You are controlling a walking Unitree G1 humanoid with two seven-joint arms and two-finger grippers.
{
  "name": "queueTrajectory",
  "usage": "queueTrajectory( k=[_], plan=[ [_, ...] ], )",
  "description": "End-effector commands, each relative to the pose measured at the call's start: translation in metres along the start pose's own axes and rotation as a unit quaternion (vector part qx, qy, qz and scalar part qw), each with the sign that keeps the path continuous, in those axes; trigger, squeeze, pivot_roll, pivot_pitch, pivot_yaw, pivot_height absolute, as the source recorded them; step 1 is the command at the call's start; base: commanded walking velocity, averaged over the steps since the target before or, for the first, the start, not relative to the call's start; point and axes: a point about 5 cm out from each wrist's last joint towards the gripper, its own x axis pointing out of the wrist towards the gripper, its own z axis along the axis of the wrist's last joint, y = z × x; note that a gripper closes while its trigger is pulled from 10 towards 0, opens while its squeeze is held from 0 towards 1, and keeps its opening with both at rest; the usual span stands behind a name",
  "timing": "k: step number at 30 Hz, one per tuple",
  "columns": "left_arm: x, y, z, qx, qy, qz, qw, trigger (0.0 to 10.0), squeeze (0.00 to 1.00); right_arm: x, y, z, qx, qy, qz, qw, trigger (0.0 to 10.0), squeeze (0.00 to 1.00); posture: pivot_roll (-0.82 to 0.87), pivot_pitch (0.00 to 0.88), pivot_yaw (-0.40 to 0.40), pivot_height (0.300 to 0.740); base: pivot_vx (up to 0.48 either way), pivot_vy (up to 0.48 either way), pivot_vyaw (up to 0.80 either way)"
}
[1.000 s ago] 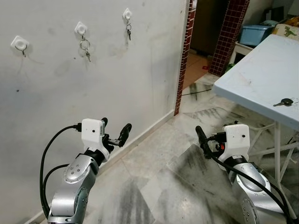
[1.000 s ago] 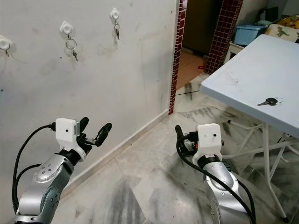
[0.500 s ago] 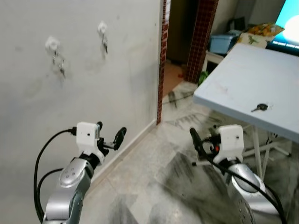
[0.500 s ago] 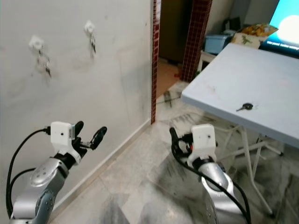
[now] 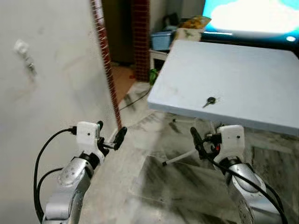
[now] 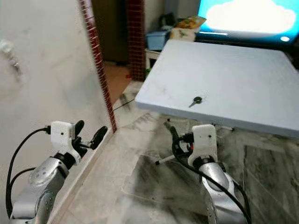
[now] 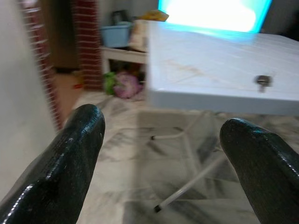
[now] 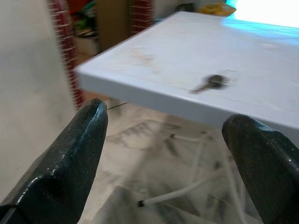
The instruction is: Hang keys on a hook
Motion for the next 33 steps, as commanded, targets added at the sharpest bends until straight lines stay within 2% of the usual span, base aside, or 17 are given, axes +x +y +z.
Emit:
queueTrajectory(
  k=[1, 10, 33],
  plan=[
    [0.0036, -0.0080, 0.0014, 0.000, -0.001, -0.013, 1.000, 10.0, 0.00, -0.0010, -0.0053, 0.0029, -0.001, -0.004, -0.008, 1.000, 10.0, 0.00, -0.08, 0.012, 0.048, 0.740, 0.330, 0.000, -0.48],
    [0.0040, -0.0082, 0.0011, -0.001, 0.001, -0.016, 1.000, 10.0, 0.00, -0.0009, -0.0039, 0.0030, 0.001, -0.005, -0.008, 1.000, 10.0, 0.00, -0.08, 0.011, 0.051, 0.740, 0.334, 0.000, -0.46],
    [0.0055, -0.0111, 0.0000, 0.003, 0.005, -0.021, 1.000, 10.0, 0.00, 0.0059, 0.0028, 0.0049, 0.015, -0.001, 0.013, 1.000, 10.0, 0.00, -0.08, 0.009, 0.054, 0.740, 0.334, 0.000, 0.00]
  ],
)
